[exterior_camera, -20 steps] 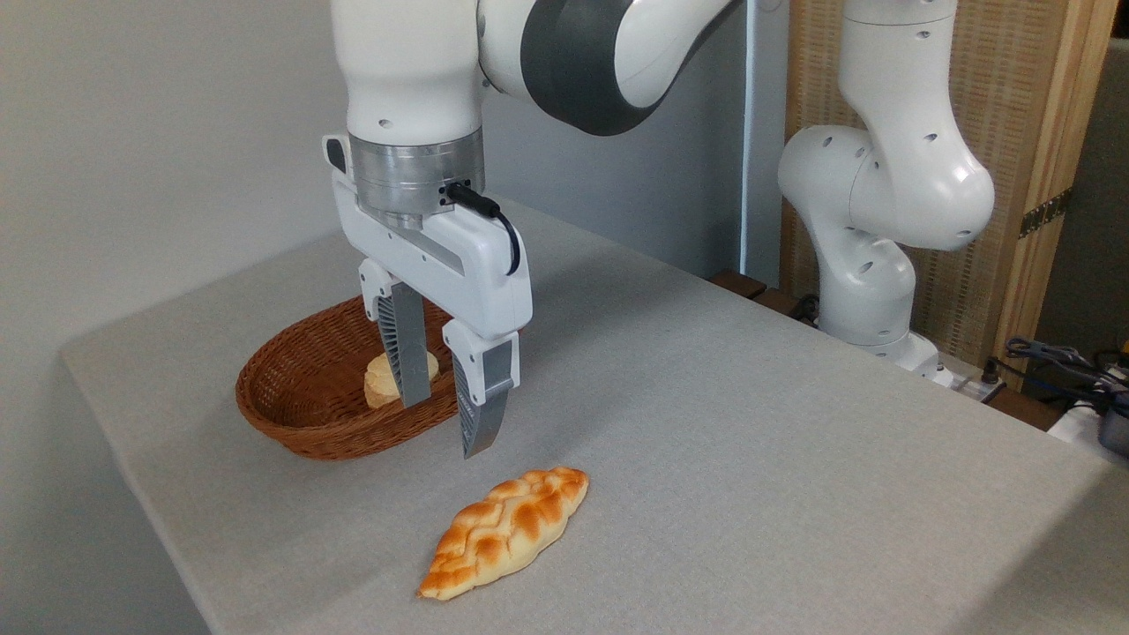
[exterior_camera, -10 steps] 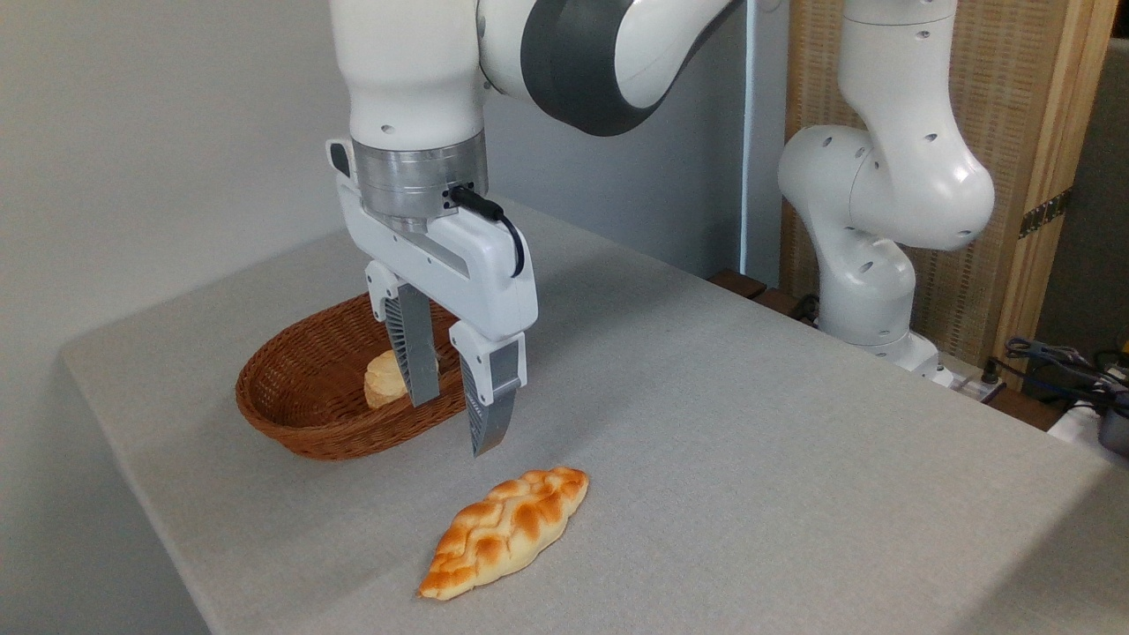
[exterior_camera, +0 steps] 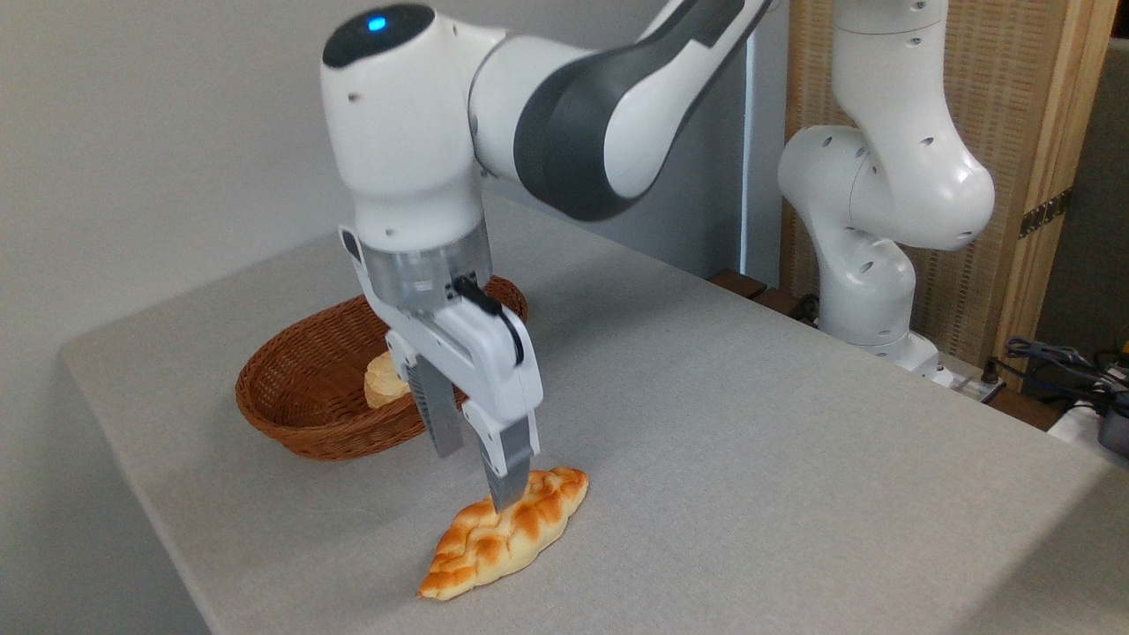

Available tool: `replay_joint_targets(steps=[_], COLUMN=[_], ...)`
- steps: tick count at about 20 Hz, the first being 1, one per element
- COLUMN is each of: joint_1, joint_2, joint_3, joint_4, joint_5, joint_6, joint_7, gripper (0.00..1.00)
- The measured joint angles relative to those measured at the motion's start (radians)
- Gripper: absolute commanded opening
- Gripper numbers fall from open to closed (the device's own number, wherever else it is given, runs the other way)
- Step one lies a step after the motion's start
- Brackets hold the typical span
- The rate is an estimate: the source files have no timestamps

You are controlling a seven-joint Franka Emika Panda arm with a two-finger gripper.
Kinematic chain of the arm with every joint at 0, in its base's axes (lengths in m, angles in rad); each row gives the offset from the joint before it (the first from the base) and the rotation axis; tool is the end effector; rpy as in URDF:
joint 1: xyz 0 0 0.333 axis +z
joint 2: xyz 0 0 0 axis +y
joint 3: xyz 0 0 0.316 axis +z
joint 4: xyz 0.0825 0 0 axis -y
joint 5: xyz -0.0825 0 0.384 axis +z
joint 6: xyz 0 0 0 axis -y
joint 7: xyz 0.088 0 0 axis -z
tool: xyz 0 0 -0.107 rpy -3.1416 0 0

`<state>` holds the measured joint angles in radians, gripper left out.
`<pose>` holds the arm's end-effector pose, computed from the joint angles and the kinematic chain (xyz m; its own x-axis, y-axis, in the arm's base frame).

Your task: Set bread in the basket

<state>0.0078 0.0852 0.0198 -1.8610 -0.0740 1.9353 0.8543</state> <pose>0.5834 0.0108 0.4690 0.6969 -0.7159 0.0429 -0.7171 -0.6949 0.0529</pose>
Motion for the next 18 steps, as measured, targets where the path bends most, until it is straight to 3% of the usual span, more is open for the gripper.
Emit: replay_joint_targets(steps=[8, 17, 18], joint_1=[0.002, -0.005, -0.006], joint_2=[0.054, 0.08, 0.08], joint_3=[0.026, -0.003, -0.007], joint_4=[-0.031, -0.031, -0.031], joint_5=[0.019, 0.019, 0.019], joint_6=[0.011, 0.027, 0.027], joint_7=[0.033, 0.033, 0.033], gripper=[1.0, 1.0, 0.94])
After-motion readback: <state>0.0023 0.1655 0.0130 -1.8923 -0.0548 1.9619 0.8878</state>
